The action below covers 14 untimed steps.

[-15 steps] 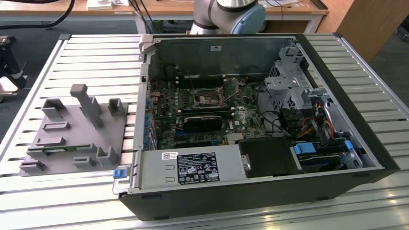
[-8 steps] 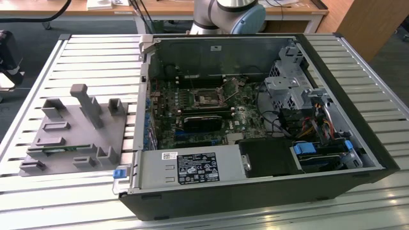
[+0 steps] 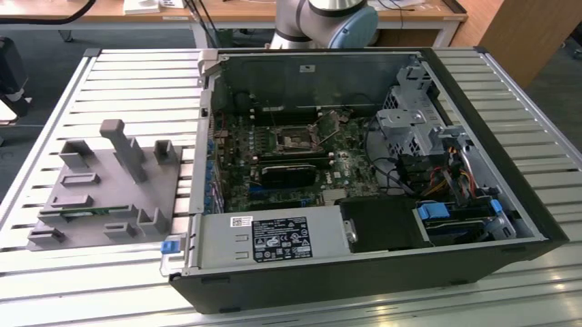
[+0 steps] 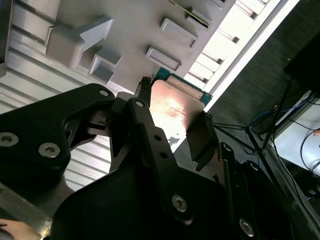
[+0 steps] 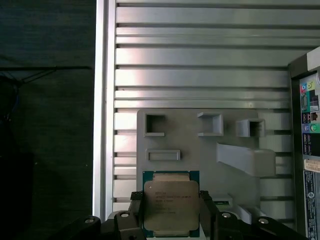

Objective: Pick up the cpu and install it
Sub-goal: 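Pick up the cpu and move it towards the insertion slot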

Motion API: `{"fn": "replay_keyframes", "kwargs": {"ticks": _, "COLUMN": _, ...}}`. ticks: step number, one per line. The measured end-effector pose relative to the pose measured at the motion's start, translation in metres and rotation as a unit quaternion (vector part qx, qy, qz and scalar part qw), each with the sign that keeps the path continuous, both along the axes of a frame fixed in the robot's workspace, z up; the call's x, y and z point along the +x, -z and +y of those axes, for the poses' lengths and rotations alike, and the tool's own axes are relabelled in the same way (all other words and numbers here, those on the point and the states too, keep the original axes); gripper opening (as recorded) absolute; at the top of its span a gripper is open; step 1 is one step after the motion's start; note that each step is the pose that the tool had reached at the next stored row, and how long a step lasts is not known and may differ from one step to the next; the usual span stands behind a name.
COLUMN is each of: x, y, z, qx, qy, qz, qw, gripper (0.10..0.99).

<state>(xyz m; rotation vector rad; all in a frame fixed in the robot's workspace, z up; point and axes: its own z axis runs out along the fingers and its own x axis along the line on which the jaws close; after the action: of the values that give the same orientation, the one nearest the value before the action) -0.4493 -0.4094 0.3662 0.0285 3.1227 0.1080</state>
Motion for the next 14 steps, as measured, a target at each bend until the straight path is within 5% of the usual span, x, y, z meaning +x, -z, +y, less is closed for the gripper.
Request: {"fn": "replay_keyframes", "kwargs": {"ticks": 14, "x": 0.0, "y": -0.017, "z": 0.0003, "qx": 0.0, "qy": 0.0, "qz": 0.0, "qw": 1.0, "gripper": 0.533}}
